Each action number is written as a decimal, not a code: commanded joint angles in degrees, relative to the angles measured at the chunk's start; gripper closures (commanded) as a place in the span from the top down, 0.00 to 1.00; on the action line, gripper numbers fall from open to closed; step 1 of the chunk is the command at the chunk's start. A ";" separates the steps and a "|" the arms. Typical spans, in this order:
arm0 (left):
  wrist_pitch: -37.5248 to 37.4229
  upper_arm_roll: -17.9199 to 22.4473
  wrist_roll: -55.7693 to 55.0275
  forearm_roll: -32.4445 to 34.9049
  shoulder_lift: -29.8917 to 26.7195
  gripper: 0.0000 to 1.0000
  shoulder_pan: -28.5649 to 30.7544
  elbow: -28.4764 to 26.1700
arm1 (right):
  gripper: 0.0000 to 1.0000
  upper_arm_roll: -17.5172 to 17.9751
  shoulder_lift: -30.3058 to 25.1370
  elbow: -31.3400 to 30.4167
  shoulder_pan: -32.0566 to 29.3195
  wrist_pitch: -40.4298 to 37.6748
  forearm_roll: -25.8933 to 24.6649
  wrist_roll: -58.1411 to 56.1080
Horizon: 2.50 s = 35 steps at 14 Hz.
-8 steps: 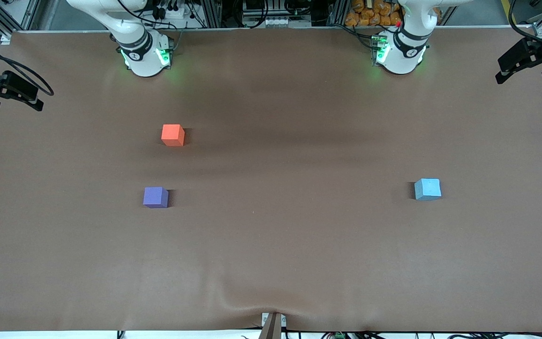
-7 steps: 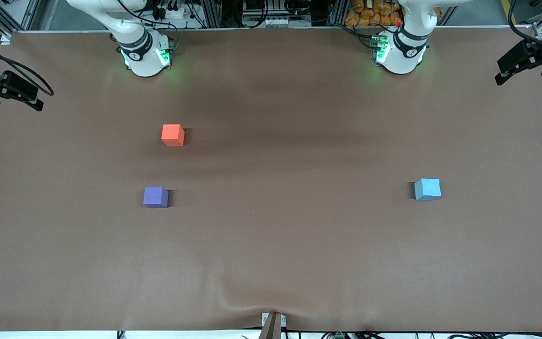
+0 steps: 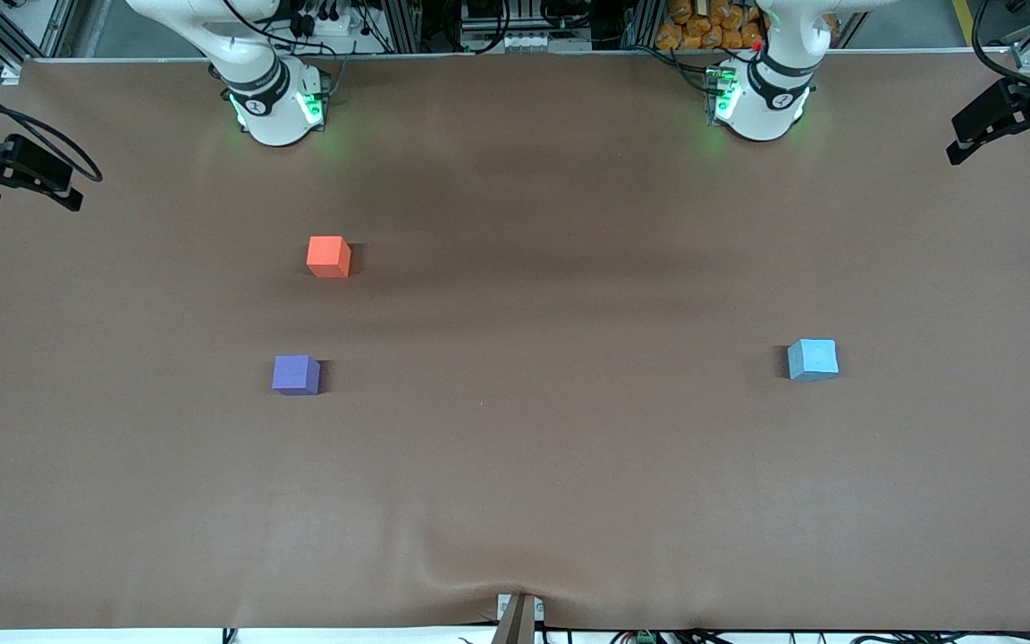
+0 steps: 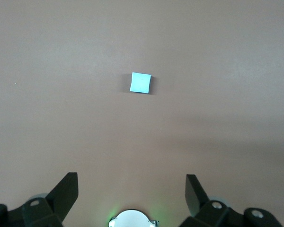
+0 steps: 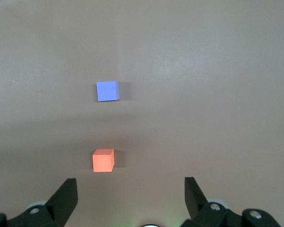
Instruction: Place blue block between orange and purple blocks
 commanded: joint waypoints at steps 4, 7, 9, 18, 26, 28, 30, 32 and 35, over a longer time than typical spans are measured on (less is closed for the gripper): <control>-1.80 0.37 0.01 -0.36 0.28 1.00 2.23 1.02 | 1.00 0.13 -0.03 0.40 -0.11 -0.66 0.09 -0.14; -1.19 0.28 -0.25 -1.15 0.37 1.00 3.55 -0.83 | 1.00 0.05 -0.03 0.40 -0.19 -0.66 0.09 -0.14; -0.84 0.28 -0.25 -1.15 0.89 1.00 3.65 -0.92 | 1.00 0.13 -0.03 0.40 -0.19 -0.66 0.09 -0.14; 6.36 -0.24 -0.07 -1.06 0.90 1.00 3.56 -8.38 | 1.00 -0.04 -0.03 0.40 -0.46 -0.75 0.09 -0.15; 12.60 -0.42 0.10 -0.80 0.28 1.00 3.56 -16.12 | 1.00 -0.13 -0.03 0.40 -0.90 -0.93 0.27 -0.23; 13.31 -0.42 0.19 -0.80 0.28 1.00 3.56 -17.09 | 1.00 -0.13 -0.03 0.40 -1.07 -0.93 0.36 -0.23; 14.45 -0.42 0.19 -0.80 0.28 1.00 3.56 -18.23 | 1.00 -0.13 -0.03 0.40 -1.07 -0.93 0.36 -0.23; 16.55 -0.42 0.19 -0.80 0.37 1.00 3.56 -19.81 | 1.00 -0.13 -0.03 0.40 -1.07 -1.19 0.36 -0.32; 20.69 -0.42 0.28 -0.80 0.28 1.00 3.65 -23.85 | 1.00 -0.13 -0.03 0.40 -0.98 -1.19 0.36 -0.41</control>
